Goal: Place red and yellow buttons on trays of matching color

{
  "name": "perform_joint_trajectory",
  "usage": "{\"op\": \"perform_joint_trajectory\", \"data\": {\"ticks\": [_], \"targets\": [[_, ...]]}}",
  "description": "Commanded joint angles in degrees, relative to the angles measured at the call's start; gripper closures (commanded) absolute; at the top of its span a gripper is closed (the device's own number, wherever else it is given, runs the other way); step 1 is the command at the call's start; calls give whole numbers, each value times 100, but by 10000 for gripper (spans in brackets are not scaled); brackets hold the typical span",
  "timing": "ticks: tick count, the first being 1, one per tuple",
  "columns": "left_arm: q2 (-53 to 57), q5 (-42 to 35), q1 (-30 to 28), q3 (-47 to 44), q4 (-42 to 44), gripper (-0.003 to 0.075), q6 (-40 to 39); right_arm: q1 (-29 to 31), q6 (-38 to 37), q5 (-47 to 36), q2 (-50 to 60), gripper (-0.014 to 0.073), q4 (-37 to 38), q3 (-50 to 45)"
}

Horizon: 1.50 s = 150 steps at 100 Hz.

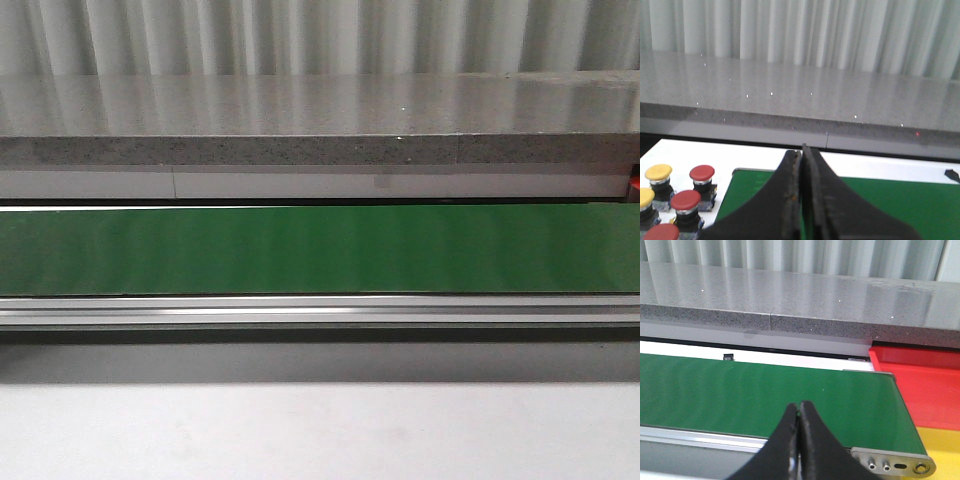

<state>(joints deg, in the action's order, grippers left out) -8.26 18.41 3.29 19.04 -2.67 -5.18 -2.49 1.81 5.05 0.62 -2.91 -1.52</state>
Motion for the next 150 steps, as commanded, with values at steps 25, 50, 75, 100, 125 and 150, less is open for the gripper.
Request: {"op": "perform_joint_trajectory", "data": {"ticks": [25, 50, 75, 100, 125, 150], "targets": [[-1877, 2349, 36, 1942, -63, 740, -43, -3, -1, -474, 85, 659, 56, -11], [-2422, 2222, 36, 1961, -164, 740, -43, -3, -1, -474, 85, 659, 56, -11], [-2631, 2309, 36, 1961, -154, 739, -33, -3, -1, -474, 85, 659, 56, -11], [-2634, 2590, 36, 1961, -154, 477, -1, -3, -1, -474, 85, 659, 56, -11], [-2634, 2631, 36, 1961, -182, 23, -1, -3, -1, -474, 85, 659, 56, -11], [-2634, 2709, -41, 1961, -124, 59, -1248, -3, -1, -474, 85, 659, 56, -11]]}}
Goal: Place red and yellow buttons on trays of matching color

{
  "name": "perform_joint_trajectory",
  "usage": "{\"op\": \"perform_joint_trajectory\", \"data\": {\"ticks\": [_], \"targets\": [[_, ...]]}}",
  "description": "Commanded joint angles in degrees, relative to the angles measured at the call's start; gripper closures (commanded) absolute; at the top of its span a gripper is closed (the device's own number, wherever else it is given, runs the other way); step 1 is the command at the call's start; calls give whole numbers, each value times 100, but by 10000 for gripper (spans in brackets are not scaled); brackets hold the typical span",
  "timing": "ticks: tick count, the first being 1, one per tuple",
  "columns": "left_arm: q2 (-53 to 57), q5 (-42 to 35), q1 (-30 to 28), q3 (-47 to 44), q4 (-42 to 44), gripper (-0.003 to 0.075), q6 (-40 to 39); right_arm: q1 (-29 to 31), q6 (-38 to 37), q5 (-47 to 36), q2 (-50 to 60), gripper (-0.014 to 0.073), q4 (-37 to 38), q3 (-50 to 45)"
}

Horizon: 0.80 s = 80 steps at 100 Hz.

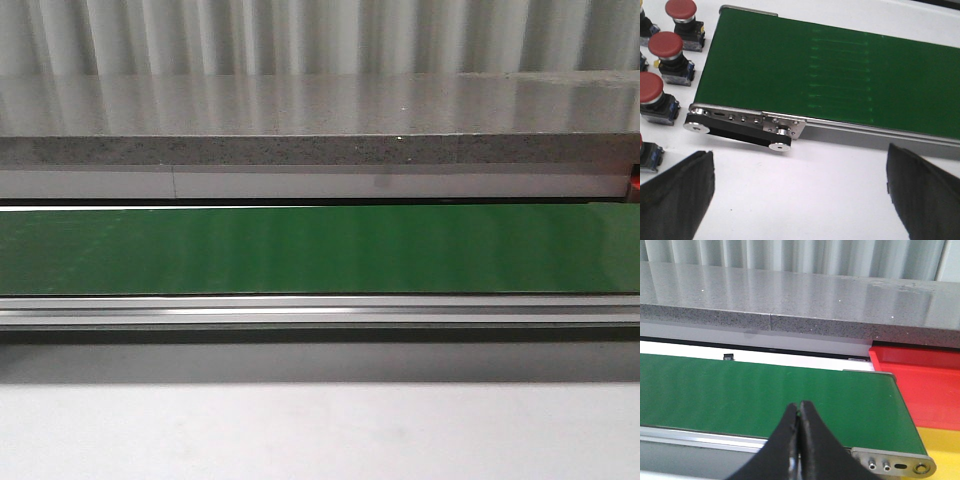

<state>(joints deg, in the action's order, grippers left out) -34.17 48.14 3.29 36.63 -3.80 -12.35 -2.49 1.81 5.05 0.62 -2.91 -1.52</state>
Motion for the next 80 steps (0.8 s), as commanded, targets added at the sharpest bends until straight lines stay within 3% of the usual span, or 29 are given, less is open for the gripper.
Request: {"op": "perform_joint_trajectory", "data": {"ticks": [1, 28, 48, 80], "targets": [[-43, -263, -55, 202, -7, 59, -555, -3, -1, -474, 85, 659, 56, -11], [-121, -72, -593, -55, 1520, 60, -1823, -3, -1, -474, 85, 659, 56, -11], [-521, -210, -1175, -346, 1491, 60, -1835, -3, -1, -474, 85, 659, 56, -11], [-1507, -1051, -1931, -362, 1291, 60, -1835, -3, -1, -474, 85, 659, 56, -11]]}}
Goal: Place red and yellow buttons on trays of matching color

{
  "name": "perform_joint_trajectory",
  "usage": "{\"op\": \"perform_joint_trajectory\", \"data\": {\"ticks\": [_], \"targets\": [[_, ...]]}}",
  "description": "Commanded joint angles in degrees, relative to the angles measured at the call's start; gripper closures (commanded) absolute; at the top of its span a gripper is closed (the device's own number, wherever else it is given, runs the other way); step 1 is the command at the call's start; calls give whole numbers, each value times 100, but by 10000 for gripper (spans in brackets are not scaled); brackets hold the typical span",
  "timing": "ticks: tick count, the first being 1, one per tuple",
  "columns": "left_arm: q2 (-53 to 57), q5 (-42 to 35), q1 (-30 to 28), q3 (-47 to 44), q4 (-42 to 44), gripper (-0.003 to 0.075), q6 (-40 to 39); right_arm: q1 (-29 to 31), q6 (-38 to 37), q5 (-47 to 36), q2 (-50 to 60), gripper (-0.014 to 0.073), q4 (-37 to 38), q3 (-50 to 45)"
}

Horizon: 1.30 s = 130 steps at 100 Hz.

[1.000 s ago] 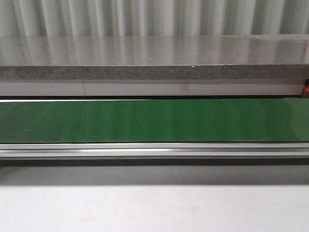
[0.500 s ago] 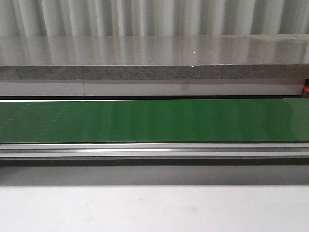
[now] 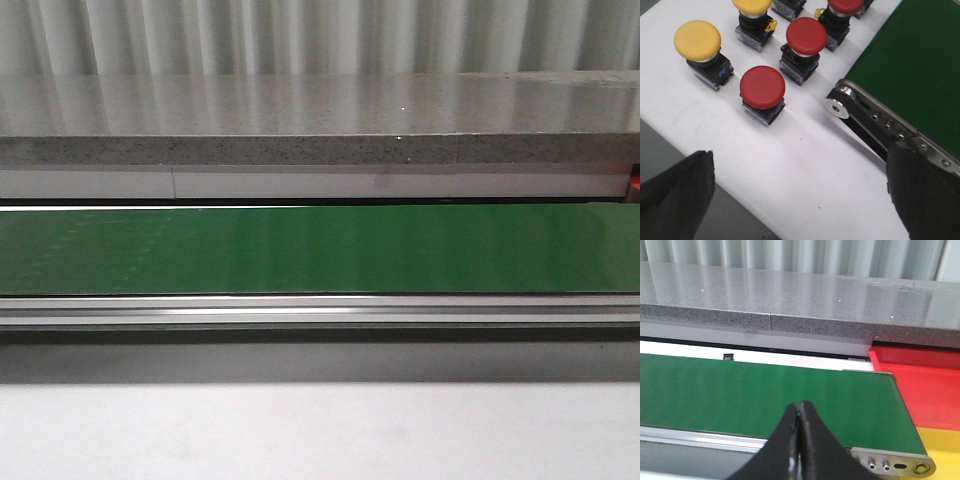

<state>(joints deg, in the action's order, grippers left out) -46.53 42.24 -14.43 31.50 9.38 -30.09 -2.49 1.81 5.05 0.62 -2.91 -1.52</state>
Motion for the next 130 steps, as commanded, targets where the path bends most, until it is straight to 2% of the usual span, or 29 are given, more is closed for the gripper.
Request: {"op": "perform_joint_trajectory", "data": {"ticks": [1, 31, 69, 106, 115, 120, 130], "targets": [[-331, -473, -173, 151, -26, 60, -62, -3, -1, -474, 85, 659, 56, -11], [-1317, -1152, -732, 151, -14, 60, -62, -3, -1, -474, 85, 659, 56, -11], [-2339, -1918, -1147, 151, -30, 60, -62, -3, -1, -474, 85, 659, 56, -11], [-3244, -2507, -1210, 151, -125, 63, -62, -3, -1, -474, 85, 659, 56, -11], [-3259, -2561, -1210, 151, -125, 130, -62, -3, -1, -474, 85, 659, 56, -11], [-3248, -2619, -1210, 151, -125, 203, -62, -3, -1, -474, 85, 659, 56, -11], [-3248, -2692, -1210, 151, -125, 399, -62, -3, -1, -474, 85, 659, 56, -11]]}}
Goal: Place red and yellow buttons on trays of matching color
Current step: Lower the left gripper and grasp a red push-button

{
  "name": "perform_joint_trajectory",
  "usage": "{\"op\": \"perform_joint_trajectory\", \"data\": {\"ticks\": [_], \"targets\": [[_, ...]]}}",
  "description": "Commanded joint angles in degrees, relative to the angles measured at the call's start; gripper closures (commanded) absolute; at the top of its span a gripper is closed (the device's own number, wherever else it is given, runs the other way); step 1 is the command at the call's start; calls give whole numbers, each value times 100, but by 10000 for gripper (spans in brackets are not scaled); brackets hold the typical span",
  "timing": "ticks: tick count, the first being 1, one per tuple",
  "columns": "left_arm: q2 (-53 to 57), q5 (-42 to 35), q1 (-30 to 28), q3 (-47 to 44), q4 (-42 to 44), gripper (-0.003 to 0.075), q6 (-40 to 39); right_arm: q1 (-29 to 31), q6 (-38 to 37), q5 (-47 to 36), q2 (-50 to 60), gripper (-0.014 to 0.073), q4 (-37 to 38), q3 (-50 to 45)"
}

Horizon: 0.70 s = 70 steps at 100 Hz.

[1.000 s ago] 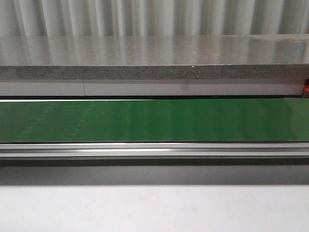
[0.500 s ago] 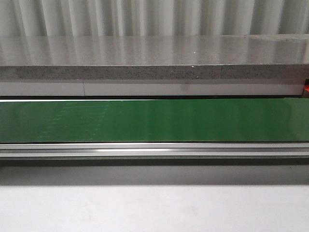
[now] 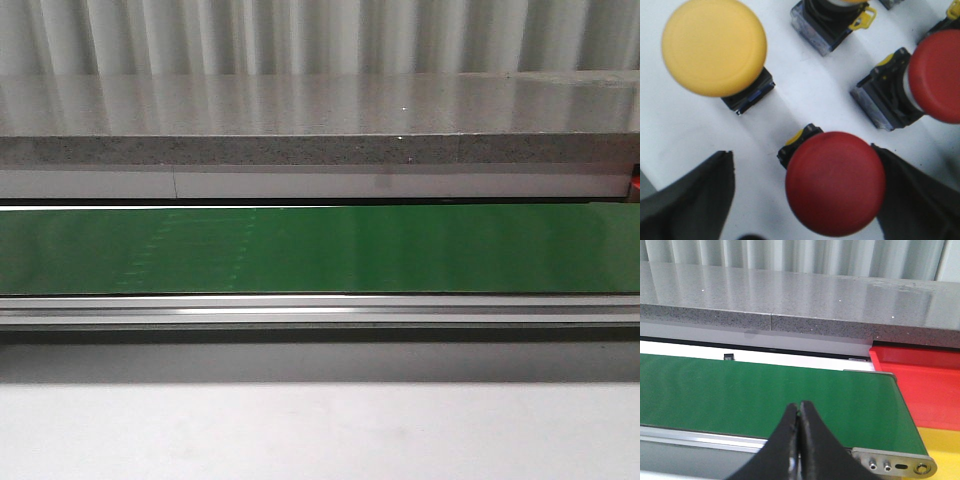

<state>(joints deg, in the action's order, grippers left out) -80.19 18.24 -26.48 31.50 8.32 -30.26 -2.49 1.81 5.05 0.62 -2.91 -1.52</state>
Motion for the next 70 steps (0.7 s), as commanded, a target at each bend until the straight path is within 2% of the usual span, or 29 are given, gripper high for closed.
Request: {"op": "perform_joint_trajectory", "data": {"ticks": [1, 9, 22, 36, 70], "targets": [[118, -292, -5, 151, -19, 412, -45, -3, -1, -474, 85, 659, 56, -11], [118, -292, -5, 151, -19, 561, -45, -3, -1, -474, 85, 659, 56, -11], [141, -211, 5, 151, -33, 738, -45, -3, -1, -474, 85, 659, 56, -11], [398, 94, 48, 151, -74, 740, -45, -3, -1, -474, 85, 659, 56, -11], [1903, 695, 800, 233, 43, 740, 172, -3, -1, -474, 85, 659, 56, -11]]}}
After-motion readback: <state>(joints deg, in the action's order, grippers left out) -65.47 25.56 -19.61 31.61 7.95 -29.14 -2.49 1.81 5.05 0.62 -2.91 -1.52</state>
